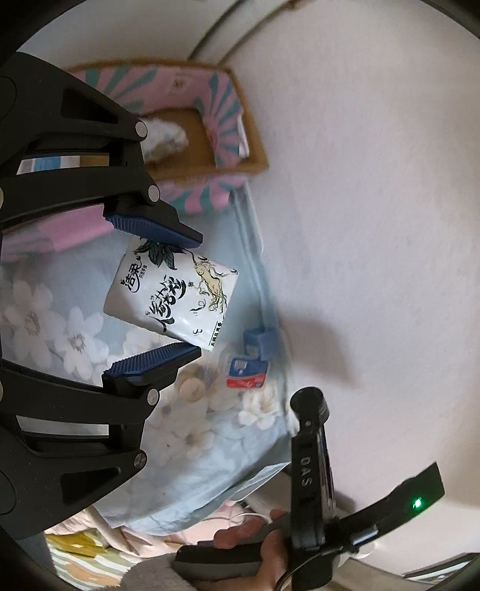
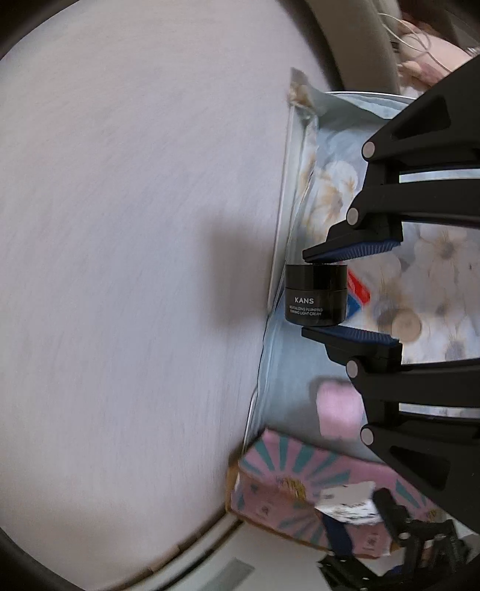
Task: Organize objects
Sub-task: 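Lift and carry the tissue pack and black jar over the box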
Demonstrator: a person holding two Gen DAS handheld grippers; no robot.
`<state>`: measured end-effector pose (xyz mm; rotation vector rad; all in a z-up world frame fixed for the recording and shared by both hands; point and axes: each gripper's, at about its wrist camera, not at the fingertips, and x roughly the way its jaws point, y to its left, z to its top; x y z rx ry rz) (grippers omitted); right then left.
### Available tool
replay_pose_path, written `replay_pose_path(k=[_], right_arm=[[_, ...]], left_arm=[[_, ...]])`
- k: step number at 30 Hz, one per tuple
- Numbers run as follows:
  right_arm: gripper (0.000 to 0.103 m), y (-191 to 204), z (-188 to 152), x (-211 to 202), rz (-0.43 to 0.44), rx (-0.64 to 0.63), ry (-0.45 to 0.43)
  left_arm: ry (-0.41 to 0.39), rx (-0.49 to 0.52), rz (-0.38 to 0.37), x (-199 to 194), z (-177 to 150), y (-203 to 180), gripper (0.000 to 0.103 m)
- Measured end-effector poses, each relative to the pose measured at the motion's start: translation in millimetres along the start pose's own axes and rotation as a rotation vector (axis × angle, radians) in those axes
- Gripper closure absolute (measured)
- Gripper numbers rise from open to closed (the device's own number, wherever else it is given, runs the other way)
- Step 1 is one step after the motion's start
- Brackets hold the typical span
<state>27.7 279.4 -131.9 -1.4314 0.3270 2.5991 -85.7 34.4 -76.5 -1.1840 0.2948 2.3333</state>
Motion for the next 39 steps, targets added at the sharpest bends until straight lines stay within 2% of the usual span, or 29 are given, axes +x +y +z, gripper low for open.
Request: replay_pose_path(k=[11,18,27,39], right_arm=[[0.072,82,31,-23,0.106,-0.140,-0.035],[0.072,137,46,-19,0.172,-0.235,-0.036],[0.072,211,56,0,0.263,-0.369,0.001],[0.072,283,32,54,0.352,-0.501,0.102]], left_arm=[[-0.035,-0.099,0.094,-40,-2,51,0.053],[-0.025,-0.181,0.157,-52,-26,88,0.053],[0.018,-0.302,0.229,-58,-71,133,0.053],[0.069,-0.436,0.263,-41,-116,149,0.053]])
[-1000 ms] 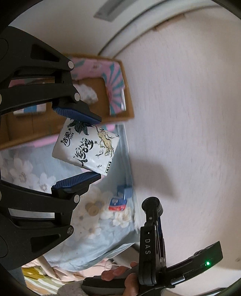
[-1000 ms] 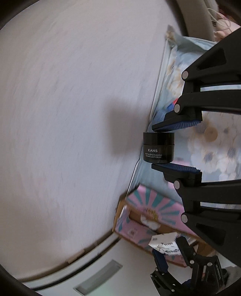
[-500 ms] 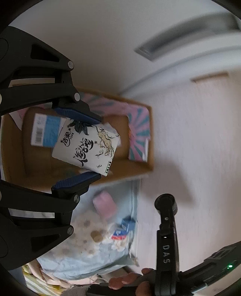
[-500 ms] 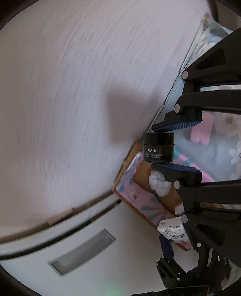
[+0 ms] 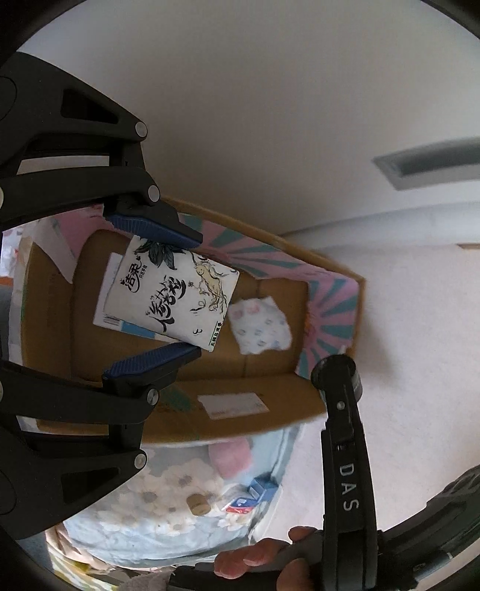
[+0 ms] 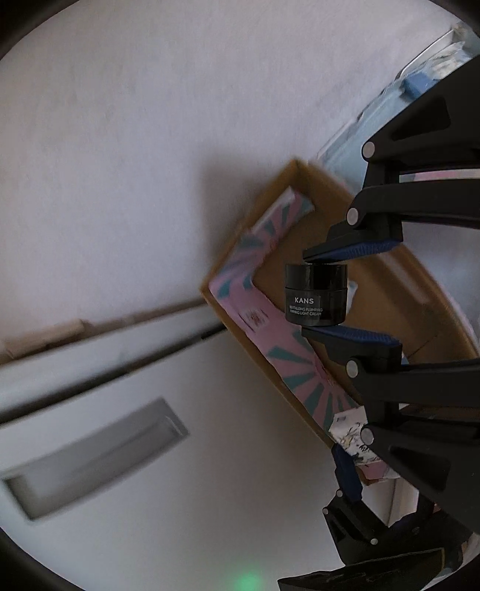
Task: Organize objects
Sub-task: 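Lift and carry the tissue pack and black jar over the box, then open left tool releasing tissue pack while right tool drops jar into box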
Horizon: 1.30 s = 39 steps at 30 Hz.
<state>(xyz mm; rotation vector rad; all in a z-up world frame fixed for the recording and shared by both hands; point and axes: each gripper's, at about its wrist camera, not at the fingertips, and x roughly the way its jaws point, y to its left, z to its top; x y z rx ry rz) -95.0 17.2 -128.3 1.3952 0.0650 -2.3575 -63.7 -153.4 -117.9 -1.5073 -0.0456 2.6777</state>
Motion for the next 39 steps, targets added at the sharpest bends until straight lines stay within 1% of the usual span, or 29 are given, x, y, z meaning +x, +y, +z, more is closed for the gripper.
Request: replay_pose_path(k=[9,17,22,27,28,29,30,31,32,33,39], right_arm=[[0.072,17,-9,38,0.034,-0.056,0.079],[0.072,16,-8,47,0.032,-0.069,0.106],[0.072,17,-6,58,0.027,-0.083,0.134],[0.072,16,-4,67,0.051,-0.071,0.159],[0.070,17,-3,69,0.054,-0.069,0.162],[0.063,17,-2,70,0.061,-0.070,0.163],[0.039,17,-1,72,0.069,-0.070,0.166],[0.019,17,0,72,0.067,-0.065,0.169],[0.012,17,1,72,0.064,-0.062,0.166],[0.007,16,2,72,0.067,-0.058,0.159],[0.007,17,0,68,0.037,-0.055,0.138]], left_arm=[[0.042,-0.030,0.008,19,-13,0,0.053],[0.065,-0.011,0.029,26,-12,-4,0.053],[0.085,0.021,0.043,33,-12,-10,0.053],[0.110,0.018,0.029,41,-11,-13,0.051],[0.112,0.017,0.025,42,-11,-14,0.039],[0.119,0.017,0.016,43,-11,-15,0.001],[0.123,0.017,0.009,44,-12,-16,0.002],[0.110,0.015,-0.010,43,-12,-17,0.000],[0.111,0.015,-0.018,43,-12,-17,0.000],[0.115,0.017,-0.022,44,-13,-19,0.000],[0.117,0.037,-0.020,45,-17,-25,0.000]])
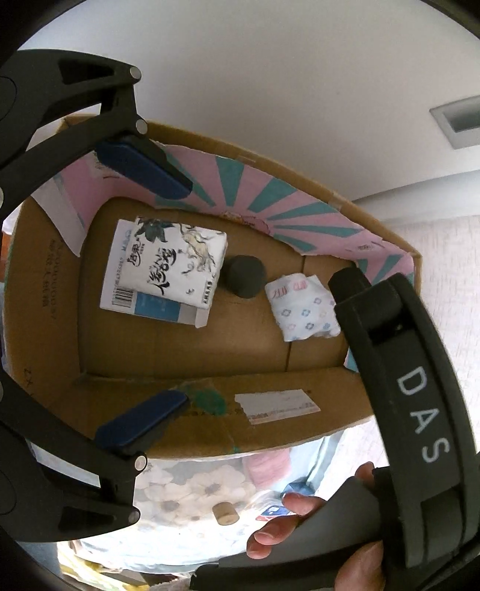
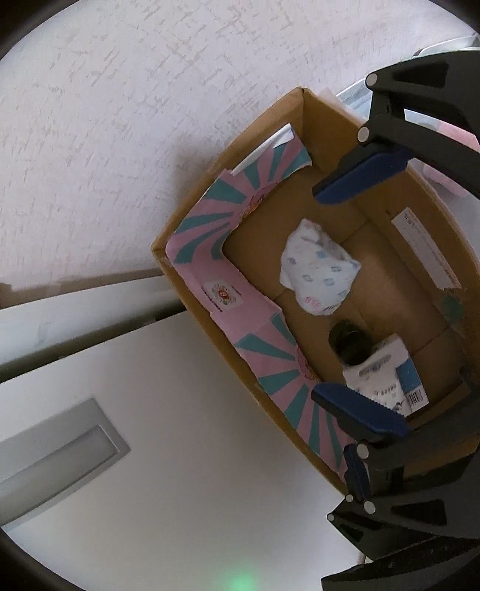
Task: Organize objects
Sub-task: 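Open left tool releasing tissue pack while right tool drops jar into box, then withdraw both tools from the box back toward the bed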
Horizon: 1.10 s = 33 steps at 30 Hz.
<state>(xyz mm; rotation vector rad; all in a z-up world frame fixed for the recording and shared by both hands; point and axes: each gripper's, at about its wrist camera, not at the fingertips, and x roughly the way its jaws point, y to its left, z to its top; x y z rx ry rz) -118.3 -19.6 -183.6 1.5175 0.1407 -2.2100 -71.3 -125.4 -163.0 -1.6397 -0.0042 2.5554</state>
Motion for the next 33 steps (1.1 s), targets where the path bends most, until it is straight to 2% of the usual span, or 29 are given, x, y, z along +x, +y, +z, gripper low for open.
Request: replay_pose_path(k=[14,20,27,33], right_arm=[[0.007,1,1,-5,-0.015,0.014,-0.019],[0.007,2,0,-24,-0.027,0.029,-0.046],[0.007,-5,-5,-75,-0.054,0.057,-0.105],[0.007,-20,-18,-125,-0.101,0.097,-0.168]], left_arm=[[-0.016,0.026,0.002,-7,2,3,0.000],[-0.042,0.046,0.001,-19,5,0,0.000],[-0.100,0.079,0.006,-48,24,-6,0.000],[-0.169,0.136,-0.022,-80,40,-25,0.000]])
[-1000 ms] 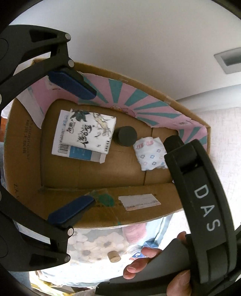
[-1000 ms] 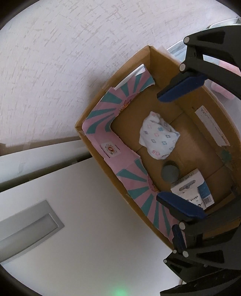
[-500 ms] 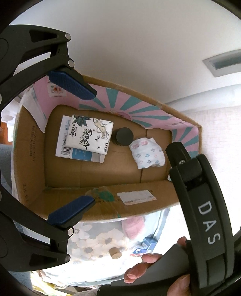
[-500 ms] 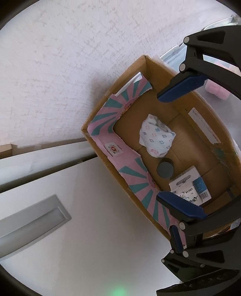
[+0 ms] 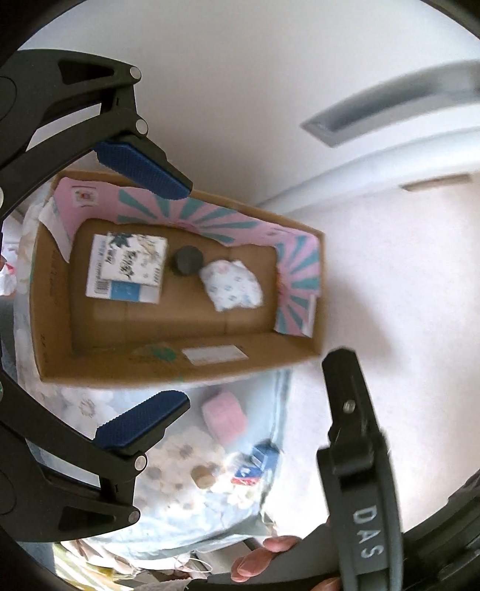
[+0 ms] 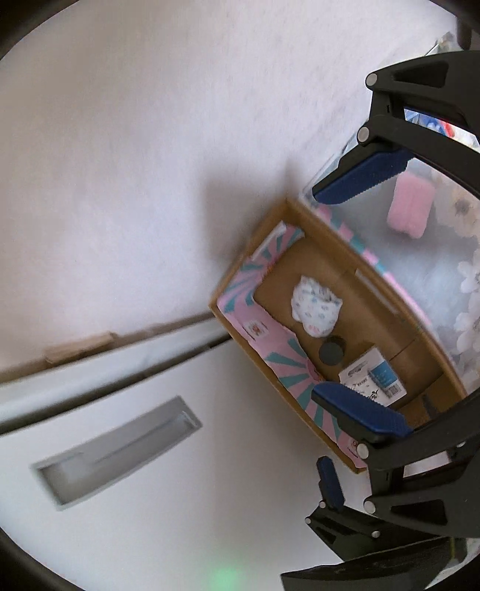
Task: Organize objects
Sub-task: 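Withdraw both tools from the box back toward the bed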
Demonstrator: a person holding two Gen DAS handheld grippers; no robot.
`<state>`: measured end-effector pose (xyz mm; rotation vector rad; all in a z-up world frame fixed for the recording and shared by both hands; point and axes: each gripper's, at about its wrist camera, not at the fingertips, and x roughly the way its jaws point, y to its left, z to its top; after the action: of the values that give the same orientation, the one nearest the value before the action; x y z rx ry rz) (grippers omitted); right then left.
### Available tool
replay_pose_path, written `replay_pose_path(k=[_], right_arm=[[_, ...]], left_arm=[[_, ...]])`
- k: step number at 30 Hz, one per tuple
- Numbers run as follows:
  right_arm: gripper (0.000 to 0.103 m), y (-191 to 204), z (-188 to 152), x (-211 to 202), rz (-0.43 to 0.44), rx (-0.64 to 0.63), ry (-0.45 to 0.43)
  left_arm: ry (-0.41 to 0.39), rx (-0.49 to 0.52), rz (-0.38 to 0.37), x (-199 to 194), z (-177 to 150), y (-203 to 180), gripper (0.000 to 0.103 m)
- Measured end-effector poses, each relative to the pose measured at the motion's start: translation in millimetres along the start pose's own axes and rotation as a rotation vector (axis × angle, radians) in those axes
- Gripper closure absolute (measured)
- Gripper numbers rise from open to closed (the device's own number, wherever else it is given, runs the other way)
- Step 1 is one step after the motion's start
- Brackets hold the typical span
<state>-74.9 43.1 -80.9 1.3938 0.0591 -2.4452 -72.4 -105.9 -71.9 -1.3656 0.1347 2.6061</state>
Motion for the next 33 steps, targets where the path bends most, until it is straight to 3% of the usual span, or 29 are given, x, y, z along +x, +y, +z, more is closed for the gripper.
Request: replay_pose_path(k=[7,13,24,33], right_arm=[[0.007,-32,-14,-63,-0.086,0.060,-0.073],[0.007,-63,-39,-110,-0.162,0.119,-0.152],[0.007,-133,-115,-151,-0.248,0.215,-0.253],[0.007,-175,-177,-136,-0.248,0.235,-0.247]], left_arm=[[-0.088,0.055,-0.032,-17,25,-28,0.000],[-0.102,0.097,-0.094,-16,40,-63,0.000],[-0.027,0.139,-0.188,18,41,-134,0.000],[0.034,0.131,-0.195,59,26,-173,0.000]])
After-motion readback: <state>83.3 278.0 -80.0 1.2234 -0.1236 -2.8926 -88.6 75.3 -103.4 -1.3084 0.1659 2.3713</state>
